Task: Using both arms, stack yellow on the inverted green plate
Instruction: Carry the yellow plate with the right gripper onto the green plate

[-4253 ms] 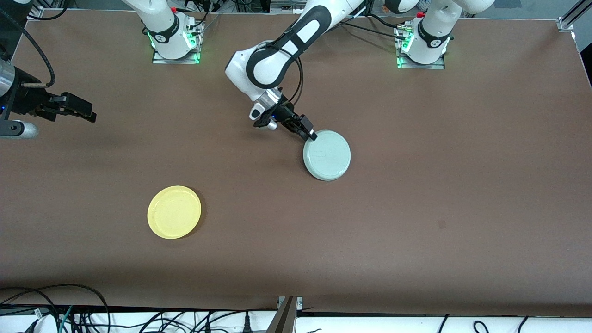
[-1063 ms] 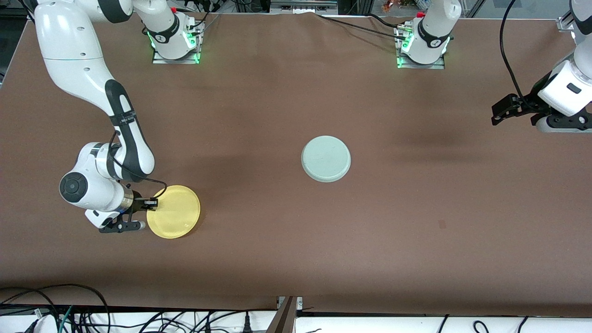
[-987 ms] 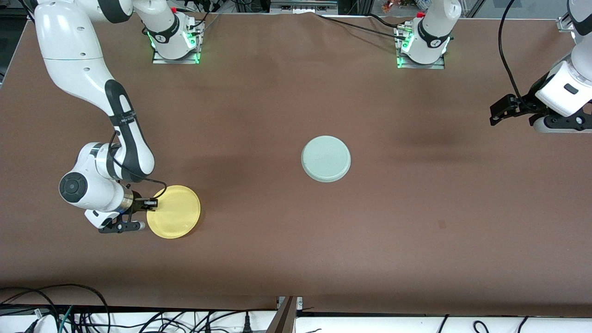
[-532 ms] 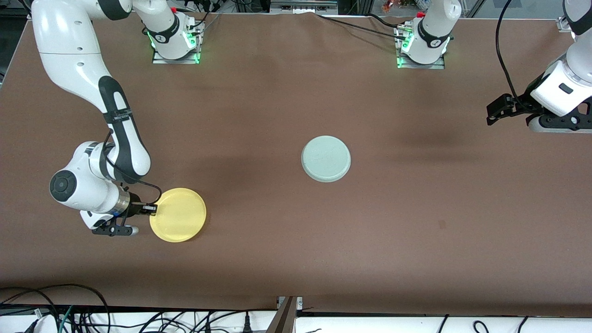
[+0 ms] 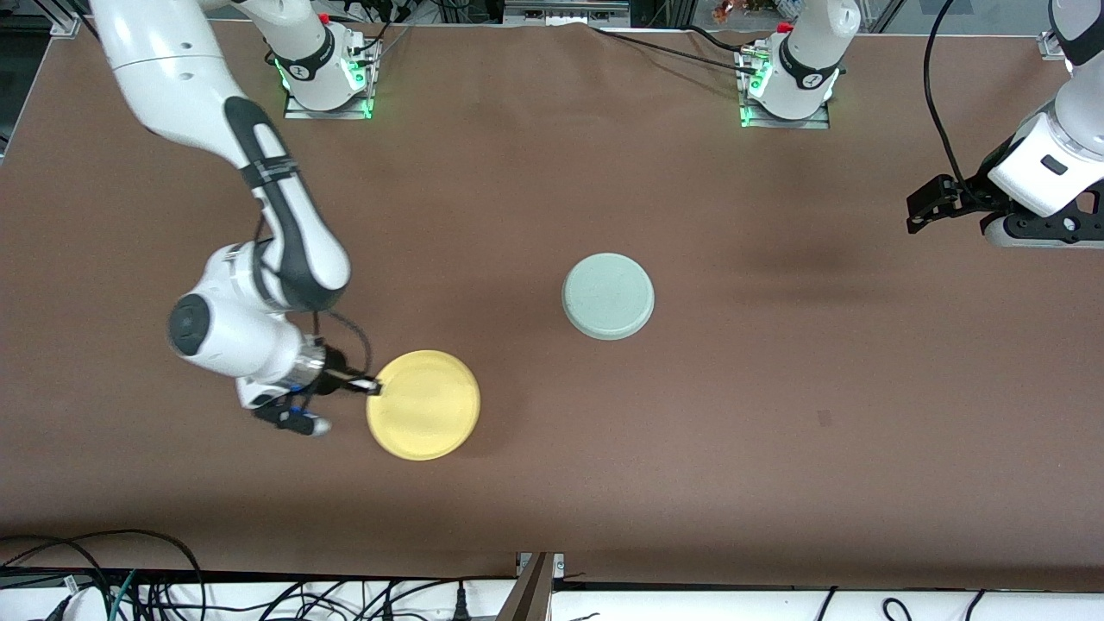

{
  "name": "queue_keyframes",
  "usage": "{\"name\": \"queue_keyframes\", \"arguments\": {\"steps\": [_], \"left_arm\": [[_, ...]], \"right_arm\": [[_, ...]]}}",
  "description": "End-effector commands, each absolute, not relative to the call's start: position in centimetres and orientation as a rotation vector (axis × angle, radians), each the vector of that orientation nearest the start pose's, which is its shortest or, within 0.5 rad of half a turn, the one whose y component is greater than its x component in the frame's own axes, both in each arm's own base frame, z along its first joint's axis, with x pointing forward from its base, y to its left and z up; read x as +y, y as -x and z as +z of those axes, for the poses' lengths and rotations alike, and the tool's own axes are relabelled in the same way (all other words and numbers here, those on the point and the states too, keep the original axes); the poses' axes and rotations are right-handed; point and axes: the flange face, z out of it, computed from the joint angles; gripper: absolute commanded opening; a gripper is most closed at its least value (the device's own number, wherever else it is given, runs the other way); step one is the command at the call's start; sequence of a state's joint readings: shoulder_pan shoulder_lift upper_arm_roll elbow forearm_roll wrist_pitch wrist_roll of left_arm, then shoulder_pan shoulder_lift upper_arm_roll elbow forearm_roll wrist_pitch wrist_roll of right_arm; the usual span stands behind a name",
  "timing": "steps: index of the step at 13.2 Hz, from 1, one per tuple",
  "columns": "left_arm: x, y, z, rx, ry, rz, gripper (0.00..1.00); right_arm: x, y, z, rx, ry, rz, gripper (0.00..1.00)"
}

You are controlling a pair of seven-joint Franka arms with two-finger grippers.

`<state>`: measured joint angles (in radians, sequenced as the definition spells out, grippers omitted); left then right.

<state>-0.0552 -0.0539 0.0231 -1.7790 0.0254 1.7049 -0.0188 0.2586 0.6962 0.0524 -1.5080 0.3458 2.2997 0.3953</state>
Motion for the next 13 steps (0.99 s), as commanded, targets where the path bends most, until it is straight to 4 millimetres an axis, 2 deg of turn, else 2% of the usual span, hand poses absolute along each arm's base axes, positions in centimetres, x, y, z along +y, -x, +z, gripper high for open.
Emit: {"name": "queue_keyframes", "arguments": {"steps": [1,3,5,7,9,11,12,13], "left_arm": [[-2.4,-54.0,57.4,0.077,3.129,0.016,1.0],[-2.8,-54.5,57.7,0.082,3.128,0.004,1.0],[-2.9,-54.5,57.6,0.084,3.128,0.011,1.0],[-3.0,-54.4,57.7,0.086,3.128,0.011,1.0],[-3.0,-54.5,57.8,0.086,3.128,0.009,1.0],[-3.0,-54.5,57.8,0.086,3.128,0.009,1.0],[-3.0,-54.5,57.7,0.086,3.128,0.011,1.0],[-3.0,-54.5,57.7,0.086,3.128,0.011,1.0]], "right_arm": [[31.1,-65.3,27.9,0.511,2.768,0.083,0.0],[37.7,-61.7,27.6,0.511,2.781,0.122,0.0],[41.4,-58.8,27.0,0.505,2.798,0.167,0.0],[42.5,-57.4,26.3,0.582,2.8,0.212,0.0],[44.7,-54.9,25.4,0.603,2.805,0.271,0.0],[47.7,-51.3,24.3,0.603,2.828,0.318,0.0],[48.6,-50.0,23.8,0.609,2.84,0.334,0.0],[49.5,-48.3,24.2,0.593,2.849,0.336,0.0]]}}
